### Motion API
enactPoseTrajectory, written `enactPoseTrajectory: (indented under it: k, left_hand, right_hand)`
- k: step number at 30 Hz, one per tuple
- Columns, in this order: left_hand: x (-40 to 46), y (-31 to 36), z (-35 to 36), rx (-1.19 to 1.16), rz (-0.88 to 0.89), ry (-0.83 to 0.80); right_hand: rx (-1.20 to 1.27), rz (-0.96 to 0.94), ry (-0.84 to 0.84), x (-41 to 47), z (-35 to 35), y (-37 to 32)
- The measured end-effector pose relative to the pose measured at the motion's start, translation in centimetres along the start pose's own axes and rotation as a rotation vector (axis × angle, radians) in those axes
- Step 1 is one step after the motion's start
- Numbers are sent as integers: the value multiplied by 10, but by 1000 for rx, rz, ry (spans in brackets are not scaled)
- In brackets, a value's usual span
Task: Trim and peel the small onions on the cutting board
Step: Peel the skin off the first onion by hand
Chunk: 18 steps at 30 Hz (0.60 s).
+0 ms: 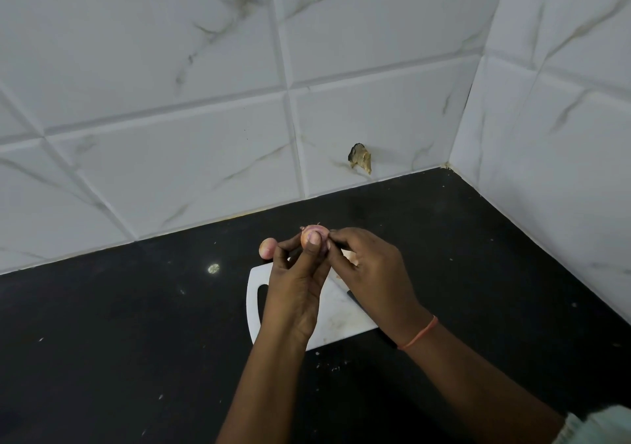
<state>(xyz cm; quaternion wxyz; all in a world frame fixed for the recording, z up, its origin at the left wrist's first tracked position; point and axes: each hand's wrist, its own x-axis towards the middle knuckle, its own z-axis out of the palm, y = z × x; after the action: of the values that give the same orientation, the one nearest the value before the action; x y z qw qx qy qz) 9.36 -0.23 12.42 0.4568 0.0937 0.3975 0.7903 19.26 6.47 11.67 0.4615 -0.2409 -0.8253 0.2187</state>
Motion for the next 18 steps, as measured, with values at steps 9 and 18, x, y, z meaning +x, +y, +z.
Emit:
enactPoseTrajectory:
  k: [9, 18]
  left_hand:
    - [-3, -2, -1, 39, 21, 44]
    - [-6, 5, -2, 20, -50, -26]
  right_hand:
    - [-184, -2, -168, 9, 1, -1]
    - [-68, 129, -239, 21, -14, 6]
